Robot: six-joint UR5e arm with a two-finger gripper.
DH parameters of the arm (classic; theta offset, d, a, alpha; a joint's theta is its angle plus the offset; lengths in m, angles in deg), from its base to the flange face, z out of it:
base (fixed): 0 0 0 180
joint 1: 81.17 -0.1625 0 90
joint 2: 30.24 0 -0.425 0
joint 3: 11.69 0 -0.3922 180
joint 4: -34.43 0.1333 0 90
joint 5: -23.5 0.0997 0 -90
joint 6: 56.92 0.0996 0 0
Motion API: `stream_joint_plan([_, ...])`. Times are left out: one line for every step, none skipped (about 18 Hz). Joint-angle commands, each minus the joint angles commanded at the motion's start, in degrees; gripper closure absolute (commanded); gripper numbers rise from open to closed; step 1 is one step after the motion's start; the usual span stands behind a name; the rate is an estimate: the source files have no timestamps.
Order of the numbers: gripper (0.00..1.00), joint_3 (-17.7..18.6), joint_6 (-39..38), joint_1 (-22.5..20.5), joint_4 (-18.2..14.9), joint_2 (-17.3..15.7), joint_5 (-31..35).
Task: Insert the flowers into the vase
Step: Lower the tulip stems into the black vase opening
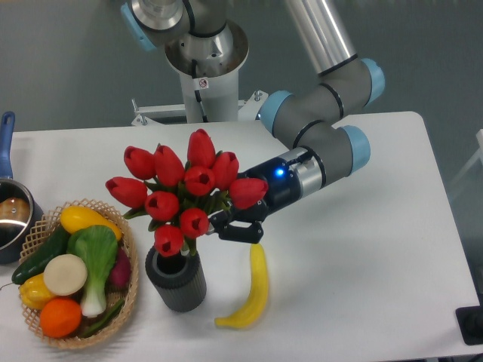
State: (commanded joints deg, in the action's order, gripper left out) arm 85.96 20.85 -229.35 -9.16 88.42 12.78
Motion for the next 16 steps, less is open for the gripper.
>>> stream_joint_plan([0.84,0.2,0.4,0.0,0.0,0.1,-0.1])
stream_joint_plan([0.84,0.1,0.4,0.0,0.0,0.2,0.0])
stream_joint_plan([0.84,0.1,0.5,0.1,0.0,0.3,0.0])
stream_joint_plan([0.84,0.2,0.7,0.1,0.0,0.4,0.0])
stream_joint_plan([0.84,0.4,1.0,0.3,0.0,0.4,0.0])
stream_joint_plan([0.84,0.6,1.5,0.5,0.0,0.6,0.0])
stream_joint_plan([0.84,1.1,2.0,0.6,0.0,0.6,0.0])
stream_joint_plan([0.84,1.2,2.4,0.6,0.0,0.6,0.0])
stream_joint_plan([0.84,1.7,2.8,0.6,0.0,0.6,0.0])
stream_joint_plan([0.84,2.3,3.4,0.6,0.0,0.6,0.0])
stream_joint_plan([0.84,3.5,4.3,0.6,0.1,0.6,-0.1])
stream_joint_plan([0.84,4.4,5.8,0.6,0.0,0.6,-0.1])
stream_joint_plan([0.84,4.9,7.3,0.6,0.0,0.6,-0.2])
stream_joint_plan([0.84,5.0,7.5,0.7,0.0,0.8,-0.2])
stream_joint_plan([0.84,5.2,7.5,0.7,0.0,1.0,-0.2])
stream_joint_plan([0.84,5.3,7.5,0.7,0.0,1.0,-0.2])
